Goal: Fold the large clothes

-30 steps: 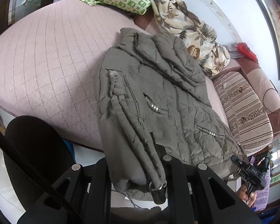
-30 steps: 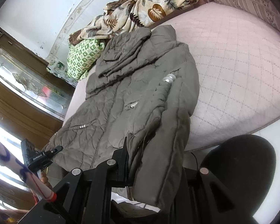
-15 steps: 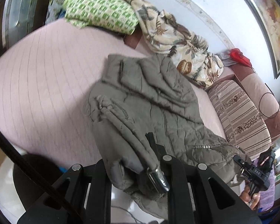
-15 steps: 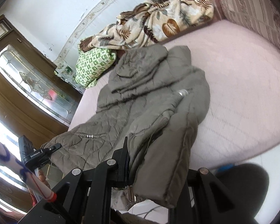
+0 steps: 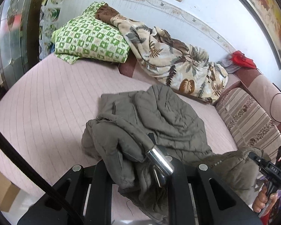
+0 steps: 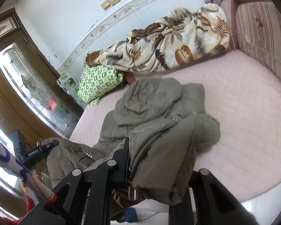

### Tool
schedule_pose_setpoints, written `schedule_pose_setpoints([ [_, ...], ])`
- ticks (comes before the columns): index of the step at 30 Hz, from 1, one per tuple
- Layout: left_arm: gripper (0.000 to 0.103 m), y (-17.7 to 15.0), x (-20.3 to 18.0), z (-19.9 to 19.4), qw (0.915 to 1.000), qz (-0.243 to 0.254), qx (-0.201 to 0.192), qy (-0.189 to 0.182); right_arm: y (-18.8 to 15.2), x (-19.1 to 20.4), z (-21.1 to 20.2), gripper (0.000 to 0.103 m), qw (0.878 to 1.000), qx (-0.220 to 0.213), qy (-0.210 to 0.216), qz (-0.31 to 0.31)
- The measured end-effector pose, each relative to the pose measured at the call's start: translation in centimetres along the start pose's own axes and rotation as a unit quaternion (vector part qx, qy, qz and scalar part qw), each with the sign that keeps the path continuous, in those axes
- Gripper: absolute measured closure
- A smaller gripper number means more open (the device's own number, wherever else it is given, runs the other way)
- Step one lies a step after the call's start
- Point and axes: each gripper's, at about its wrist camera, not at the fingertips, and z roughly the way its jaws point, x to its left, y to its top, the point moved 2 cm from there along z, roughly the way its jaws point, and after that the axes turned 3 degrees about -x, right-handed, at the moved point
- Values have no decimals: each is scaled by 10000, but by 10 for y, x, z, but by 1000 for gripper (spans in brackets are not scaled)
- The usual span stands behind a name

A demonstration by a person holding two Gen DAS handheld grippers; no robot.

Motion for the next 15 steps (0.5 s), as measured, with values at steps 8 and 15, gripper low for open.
schedule_pose_setpoints([
  [8, 87, 32, -9, 30, 9990, 238, -85, 363, 42, 4, 20, 83, 9997, -168, -158, -89],
  [15, 87, 55, -15, 67, 9962, 408, -94, 761, 70, -3, 46, 83, 9993, -197, -313, -80],
])
